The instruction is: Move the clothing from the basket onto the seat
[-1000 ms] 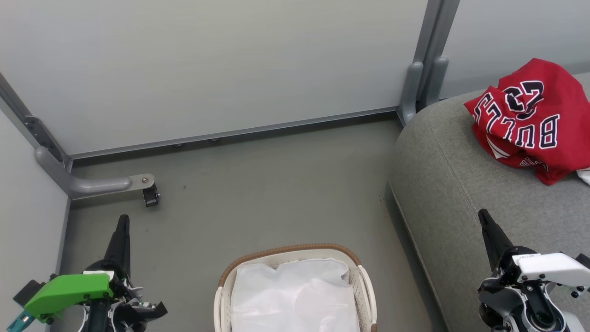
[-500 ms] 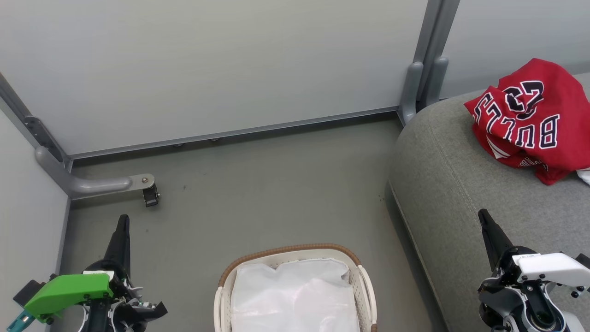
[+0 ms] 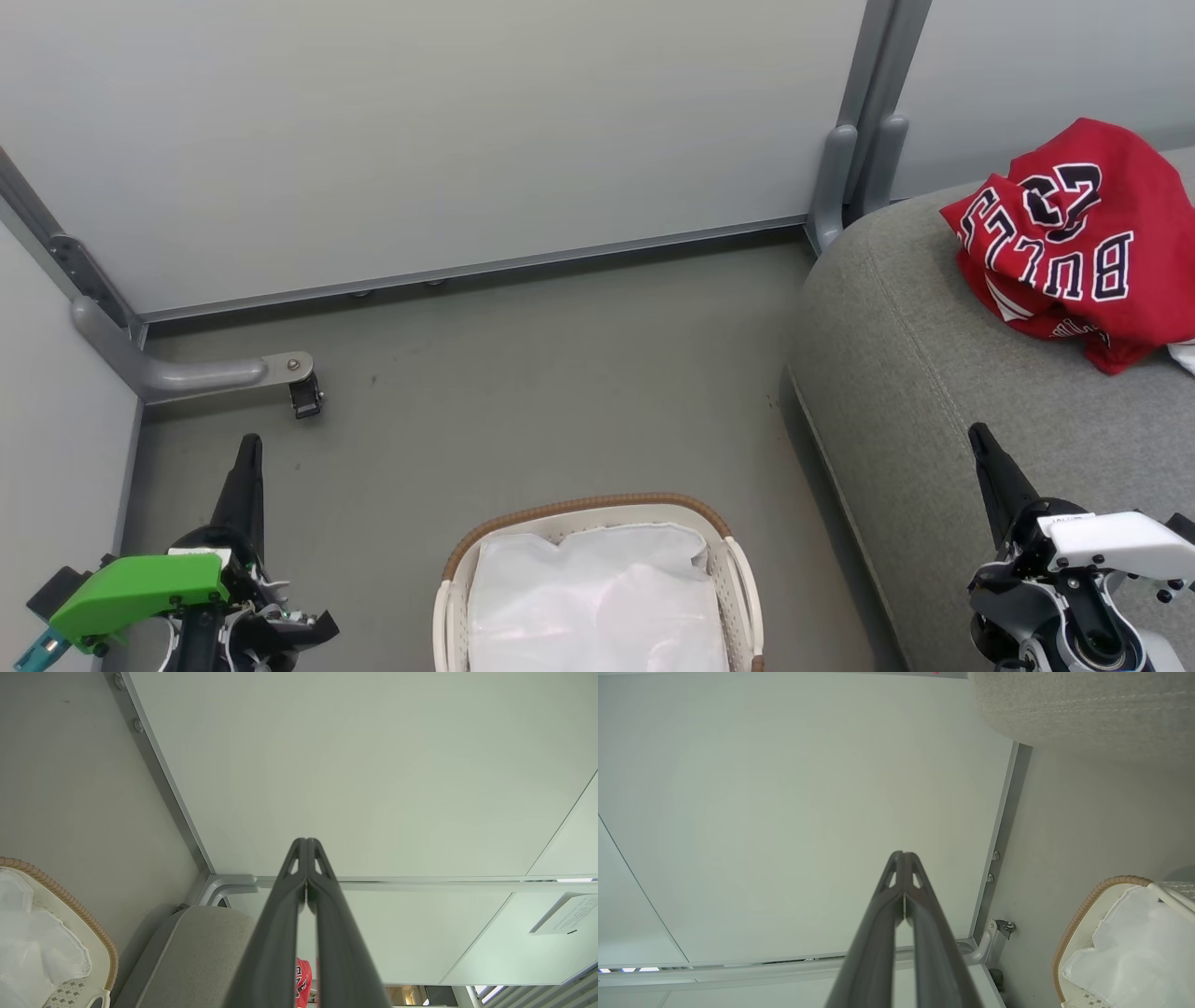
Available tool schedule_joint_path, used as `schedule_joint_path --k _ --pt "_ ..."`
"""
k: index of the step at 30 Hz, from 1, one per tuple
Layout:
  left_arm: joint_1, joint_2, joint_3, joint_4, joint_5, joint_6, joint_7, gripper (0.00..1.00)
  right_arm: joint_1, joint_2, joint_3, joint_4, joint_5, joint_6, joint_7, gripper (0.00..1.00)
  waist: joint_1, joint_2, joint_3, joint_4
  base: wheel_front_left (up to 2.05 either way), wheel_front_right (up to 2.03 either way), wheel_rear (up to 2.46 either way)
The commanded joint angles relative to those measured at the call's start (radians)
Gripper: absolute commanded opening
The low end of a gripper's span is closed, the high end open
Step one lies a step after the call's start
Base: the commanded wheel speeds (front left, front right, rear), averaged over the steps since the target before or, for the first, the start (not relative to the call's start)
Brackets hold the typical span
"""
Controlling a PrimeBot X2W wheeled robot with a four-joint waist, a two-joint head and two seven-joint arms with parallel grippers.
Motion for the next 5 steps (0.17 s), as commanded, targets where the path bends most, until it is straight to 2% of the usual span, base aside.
schedule_joint_path --k 1,5 --pt "-0.011 0.003 0.003 -0.002 -0.003 -0.005 0.004 0.0 -0.008 -0.006 -0.002 -0.004 0.004 0.0 0.001 0.0 0.0 0.0 0.0 0.0 0.0 0.0 0.0" --pt "-0.011 0.003 0.003 -0.002 -0.003 -0.005 0.004 0.0 -0.008 -0.006 -0.002 -0.004 0.004 0.0 0.001 0.0 0.0 0.0 0.0 0.0 0.0 0.0 0.0"
